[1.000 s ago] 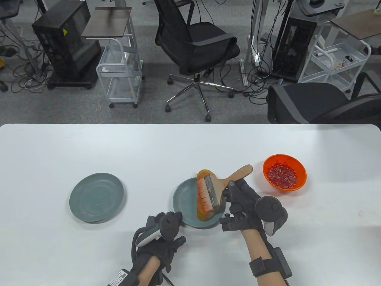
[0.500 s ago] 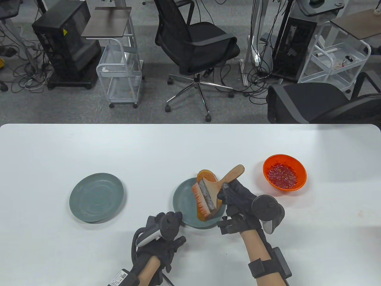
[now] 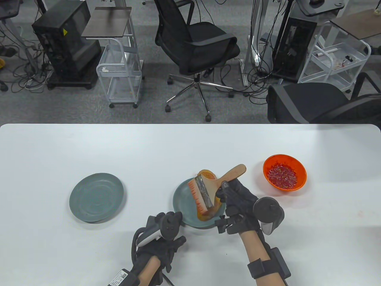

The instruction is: Dip brush into ketchup and spread onto bread slice

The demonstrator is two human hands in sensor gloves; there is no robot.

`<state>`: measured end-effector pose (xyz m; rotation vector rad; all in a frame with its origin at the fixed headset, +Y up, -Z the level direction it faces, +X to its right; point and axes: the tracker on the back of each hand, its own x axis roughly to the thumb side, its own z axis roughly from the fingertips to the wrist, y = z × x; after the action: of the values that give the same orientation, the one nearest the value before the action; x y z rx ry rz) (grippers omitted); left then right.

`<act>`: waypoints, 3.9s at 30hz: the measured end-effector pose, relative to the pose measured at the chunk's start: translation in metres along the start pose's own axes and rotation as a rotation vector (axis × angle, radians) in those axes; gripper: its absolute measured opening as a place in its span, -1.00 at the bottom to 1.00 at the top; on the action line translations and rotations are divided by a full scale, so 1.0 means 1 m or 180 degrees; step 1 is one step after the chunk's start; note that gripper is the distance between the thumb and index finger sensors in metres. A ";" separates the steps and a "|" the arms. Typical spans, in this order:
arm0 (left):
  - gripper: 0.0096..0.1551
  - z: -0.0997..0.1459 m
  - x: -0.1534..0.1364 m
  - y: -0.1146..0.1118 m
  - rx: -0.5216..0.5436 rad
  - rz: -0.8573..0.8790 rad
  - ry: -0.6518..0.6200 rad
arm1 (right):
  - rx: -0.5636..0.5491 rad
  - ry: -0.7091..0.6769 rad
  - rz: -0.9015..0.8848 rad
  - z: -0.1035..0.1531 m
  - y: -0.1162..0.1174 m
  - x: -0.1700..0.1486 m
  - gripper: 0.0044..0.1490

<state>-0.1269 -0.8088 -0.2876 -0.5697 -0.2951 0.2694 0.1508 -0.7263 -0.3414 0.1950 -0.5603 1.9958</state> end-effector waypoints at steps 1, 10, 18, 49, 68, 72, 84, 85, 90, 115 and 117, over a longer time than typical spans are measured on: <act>-0.07 0.000 0.000 0.000 0.0000 0.0000 0.0000 | 0.0033 -0.0072 0.0174 -0.001 0.000 0.000 -0.42; -0.07 0.000 0.000 0.000 -0.0006 -0.0010 -0.0005 | -0.0521 -0.0118 0.0479 -0.003 -0.028 0.001 -0.42; -0.07 0.000 0.000 0.000 -0.0010 0.0035 -0.0009 | -0.0152 0.0426 -0.0013 0.004 -0.004 -0.015 -0.42; -0.08 0.000 -0.001 0.000 -0.0012 0.0011 0.0012 | -0.0812 0.0420 -0.0082 0.004 -0.024 -0.019 -0.42; -0.08 0.000 0.000 -0.001 -0.0030 -0.0013 0.0001 | -0.0654 0.0940 -0.0430 0.010 -0.001 -0.018 -0.42; -0.08 0.000 0.000 -0.001 -0.0026 0.0000 -0.0007 | -0.0604 0.0733 0.0065 0.006 -0.006 -0.018 -0.42; -0.08 0.000 0.000 -0.001 -0.0025 -0.0008 0.0002 | -0.0447 0.0794 -0.0053 0.003 -0.010 -0.015 -0.42; -0.08 0.000 0.000 -0.001 -0.0025 -0.0004 0.0001 | -0.0401 0.0757 0.0001 0.003 -0.008 -0.015 -0.42; -0.08 0.000 0.000 -0.001 -0.0029 -0.0004 0.0004 | -0.0676 0.0397 0.0533 -0.001 -0.026 -0.012 -0.42; -0.11 0.000 0.000 0.001 0.0030 -0.0027 0.0068 | -0.0782 0.0516 -0.0069 -0.006 -0.046 -0.015 -0.42; -0.12 0.001 -0.001 0.002 0.0083 -0.0007 0.0050 | -0.0783 0.0457 -0.0219 -0.006 -0.044 -0.009 -0.43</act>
<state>-0.1285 -0.8069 -0.2884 -0.5454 -0.2767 0.2661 0.1941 -0.7135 -0.3369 -0.0783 -0.6902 1.8387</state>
